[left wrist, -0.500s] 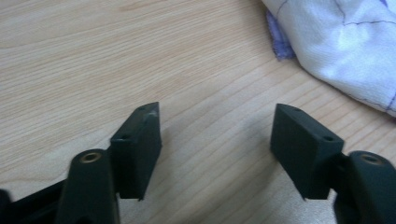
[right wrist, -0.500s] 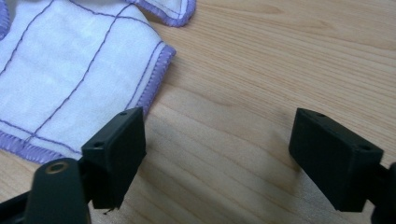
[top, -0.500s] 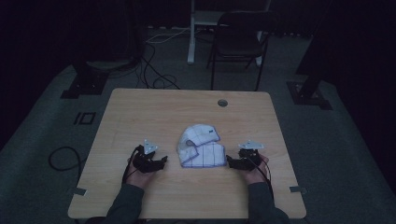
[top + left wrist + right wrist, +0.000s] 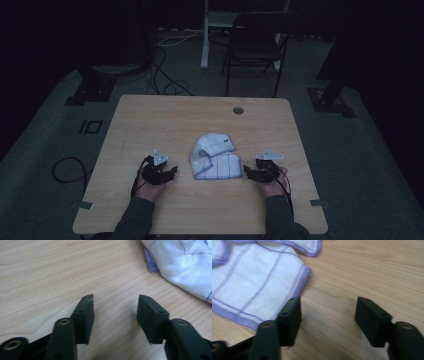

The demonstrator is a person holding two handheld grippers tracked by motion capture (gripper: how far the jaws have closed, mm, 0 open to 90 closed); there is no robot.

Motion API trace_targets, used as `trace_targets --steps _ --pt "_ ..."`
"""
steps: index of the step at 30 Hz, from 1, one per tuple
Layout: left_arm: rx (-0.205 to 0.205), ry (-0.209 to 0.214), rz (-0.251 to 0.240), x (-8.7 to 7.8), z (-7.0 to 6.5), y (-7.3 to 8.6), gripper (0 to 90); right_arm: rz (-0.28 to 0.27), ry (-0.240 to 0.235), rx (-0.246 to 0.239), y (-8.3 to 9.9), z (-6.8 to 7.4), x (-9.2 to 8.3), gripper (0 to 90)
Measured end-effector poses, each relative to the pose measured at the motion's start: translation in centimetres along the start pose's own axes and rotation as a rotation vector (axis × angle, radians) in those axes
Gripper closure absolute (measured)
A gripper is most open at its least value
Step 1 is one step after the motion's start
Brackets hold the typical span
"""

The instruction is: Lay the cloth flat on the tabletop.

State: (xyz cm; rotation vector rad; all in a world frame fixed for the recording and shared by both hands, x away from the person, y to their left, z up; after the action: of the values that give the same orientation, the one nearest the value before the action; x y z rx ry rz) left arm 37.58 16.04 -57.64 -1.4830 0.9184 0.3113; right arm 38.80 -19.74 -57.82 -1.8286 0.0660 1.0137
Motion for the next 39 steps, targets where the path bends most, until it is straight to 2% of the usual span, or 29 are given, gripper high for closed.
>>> trace_targets --steps 1,5,9,16,20,27,32,39 --pt "0.0 0.0 0.0 0.0 0.0 0.0 52.0 0.0 0.0 0.0 0.0 0.0 0.0 42.0" --pt "-0.004 -0.002 0.0 0.0 0.0 0.0 53.6 -0.063 -0.005 -0.039 -0.9 1.0 -0.9 50.0" --pt "-0.001 0.0 0.002 0.0 0.0 0.0 55.1 -0.079 -0.018 -0.058 -1.2 1.8 -0.9 54.0" --pt "0.019 0.022 0.016 0.0 -0.6 -0.1 55.8 -0.078 -0.039 -0.094 -1.5 3.1 -0.7 57.6" --pt "0.027 0.034 0.008 -0.3 -1.0 -0.4 54.8 -0.062 -0.05 -0.122 -1.5 3.7 -0.1 58.8" --pt "0.048 0.07 -0.023 -1.0 -1.9 -2.3 52.9 -0.043 -0.061 -0.132 -1.3 4.1 0.3 60.6" --pt "0.069 0.104 -0.049 -1.2 -3.4 -3.5 52.4 -0.037 -0.069 -0.121 -1.1 4.0 0.5 61.7" --pt "0.106 0.124 -0.056 -1.1 -5.0 -4.9 52.1 -0.037 -0.091 -0.099 -1.0 3.9 0.5 62.2"
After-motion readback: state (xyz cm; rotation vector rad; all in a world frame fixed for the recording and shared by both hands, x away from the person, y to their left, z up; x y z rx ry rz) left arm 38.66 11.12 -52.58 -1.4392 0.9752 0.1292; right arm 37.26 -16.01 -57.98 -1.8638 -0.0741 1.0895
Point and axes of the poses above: each handheld gripper's, and its own axes: x roughly forward along the jaws, y roughly out of its underside, z roughly to its left, the point moved 5 cm from there along x, roughly forward along the jaws, and after that the axes turned 14 degrees about -x, right-handed, at the moved point
